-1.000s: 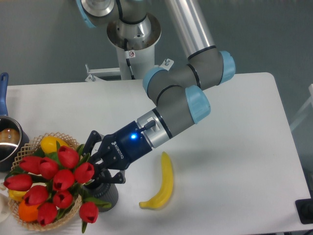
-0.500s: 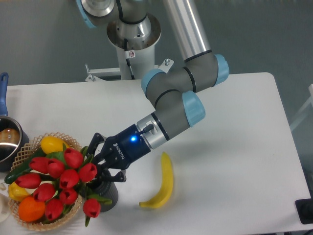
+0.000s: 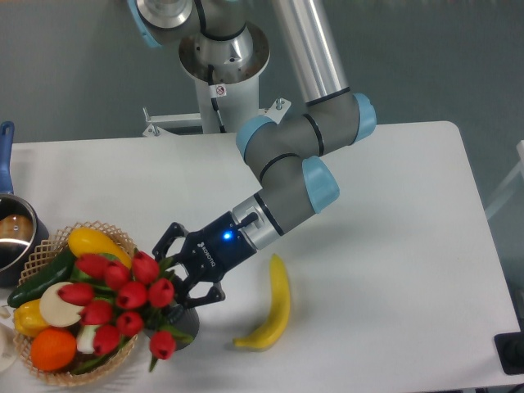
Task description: Insert the flowers into the vase
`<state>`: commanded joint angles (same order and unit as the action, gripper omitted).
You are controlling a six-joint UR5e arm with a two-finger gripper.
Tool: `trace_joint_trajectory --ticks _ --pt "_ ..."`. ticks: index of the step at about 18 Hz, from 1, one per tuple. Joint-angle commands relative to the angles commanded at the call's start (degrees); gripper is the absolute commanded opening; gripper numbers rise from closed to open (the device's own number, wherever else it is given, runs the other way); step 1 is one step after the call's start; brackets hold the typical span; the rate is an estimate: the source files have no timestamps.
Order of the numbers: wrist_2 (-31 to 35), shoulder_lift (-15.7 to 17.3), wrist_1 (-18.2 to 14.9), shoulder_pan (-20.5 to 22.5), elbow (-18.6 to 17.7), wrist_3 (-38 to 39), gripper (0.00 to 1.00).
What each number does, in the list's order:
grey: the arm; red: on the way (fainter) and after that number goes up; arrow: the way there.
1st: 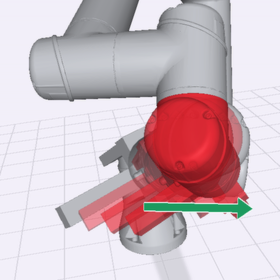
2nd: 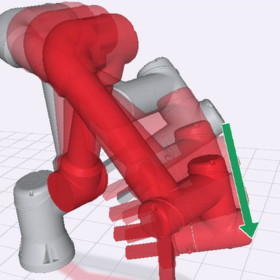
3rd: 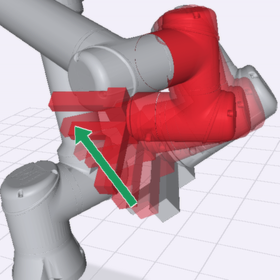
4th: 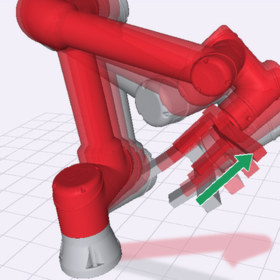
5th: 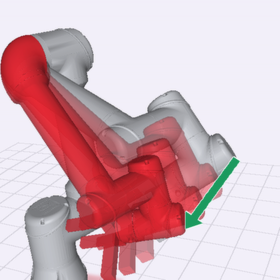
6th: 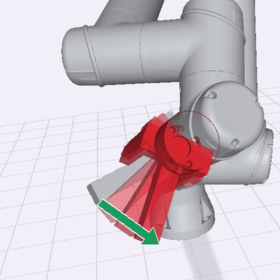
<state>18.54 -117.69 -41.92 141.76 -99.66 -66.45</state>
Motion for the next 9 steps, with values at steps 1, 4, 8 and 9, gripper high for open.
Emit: trace_joint_trajectory --ticks 1,4,8,9 --pt "0.0 0.18 0.0 0.61 -0.44 0.0 0.93" --pt "0.0 2.72 -0.09 2.9 -2.72 0.0 1.0" --pt "0.09 6.32 -0.09 6.58 -6.32 -0.18 1.0" --pt "0.09 7.29 -0.09 7.64 -7.2 -0.18 1.0"
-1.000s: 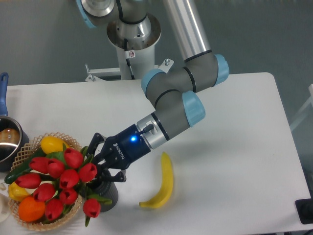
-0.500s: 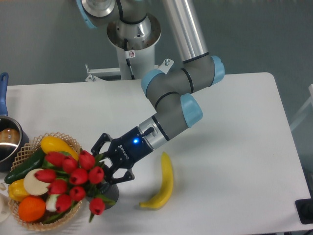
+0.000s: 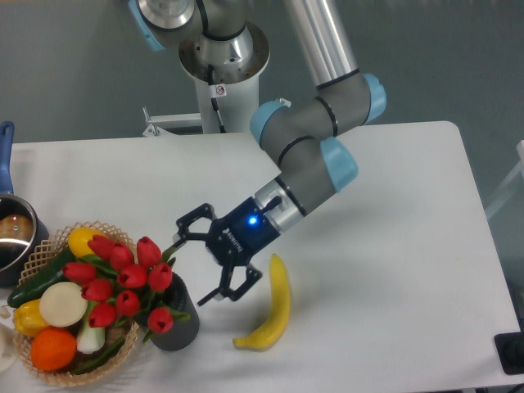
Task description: Insert the flowers into the vase
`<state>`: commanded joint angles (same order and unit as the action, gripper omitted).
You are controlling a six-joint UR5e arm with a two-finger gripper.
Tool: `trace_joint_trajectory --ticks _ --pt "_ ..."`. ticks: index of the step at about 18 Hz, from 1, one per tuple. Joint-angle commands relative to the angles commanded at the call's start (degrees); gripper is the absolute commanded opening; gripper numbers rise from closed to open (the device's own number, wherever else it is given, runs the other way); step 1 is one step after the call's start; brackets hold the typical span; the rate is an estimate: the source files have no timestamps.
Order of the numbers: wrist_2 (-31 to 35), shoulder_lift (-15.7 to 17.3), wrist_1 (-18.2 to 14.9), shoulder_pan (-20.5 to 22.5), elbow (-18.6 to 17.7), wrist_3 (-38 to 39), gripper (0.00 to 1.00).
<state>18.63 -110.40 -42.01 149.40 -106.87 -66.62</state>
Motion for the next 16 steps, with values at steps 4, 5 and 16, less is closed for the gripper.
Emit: trace_joint_trajectory --ticks 4,5,16 --pt "0.17 3.34 -0.09 5.8 -2.99 -0.26 1.0" --pt "0.18 3.61 -0.09 7.38 -3.08 -0.18 1.0" --pt "37.12 1.95 -0.26 14.78 9.04 -0.52 1.0"
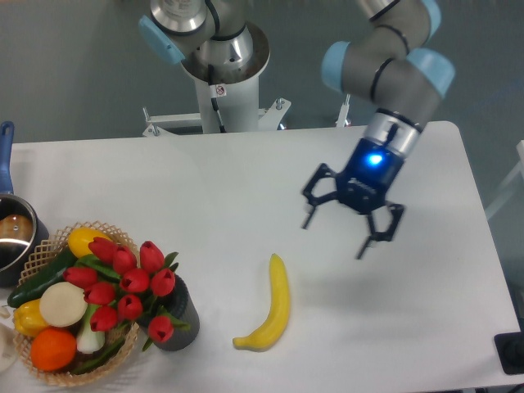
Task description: Insert the flowers into the vase
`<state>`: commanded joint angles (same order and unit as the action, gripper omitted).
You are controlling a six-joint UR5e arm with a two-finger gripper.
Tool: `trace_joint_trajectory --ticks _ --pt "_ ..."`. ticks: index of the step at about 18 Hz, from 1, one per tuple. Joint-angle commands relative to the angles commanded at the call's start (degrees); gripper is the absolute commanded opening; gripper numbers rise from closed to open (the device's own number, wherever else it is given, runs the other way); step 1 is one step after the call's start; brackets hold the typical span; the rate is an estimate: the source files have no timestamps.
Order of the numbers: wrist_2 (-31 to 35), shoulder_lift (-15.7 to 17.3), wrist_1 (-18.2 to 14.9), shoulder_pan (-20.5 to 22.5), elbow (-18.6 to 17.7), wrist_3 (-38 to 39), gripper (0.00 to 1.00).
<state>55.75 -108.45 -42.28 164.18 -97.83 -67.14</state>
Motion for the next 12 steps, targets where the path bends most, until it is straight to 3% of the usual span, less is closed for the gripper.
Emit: trace_joint_trajectory --ticks 4,12 --pt "19.45 -0.79 -0.09 -0.53 0.27 -0.09 1.0" --pt "29.31 -0.53 -2.2 -0.7 -1.83 -0.09 1.0"
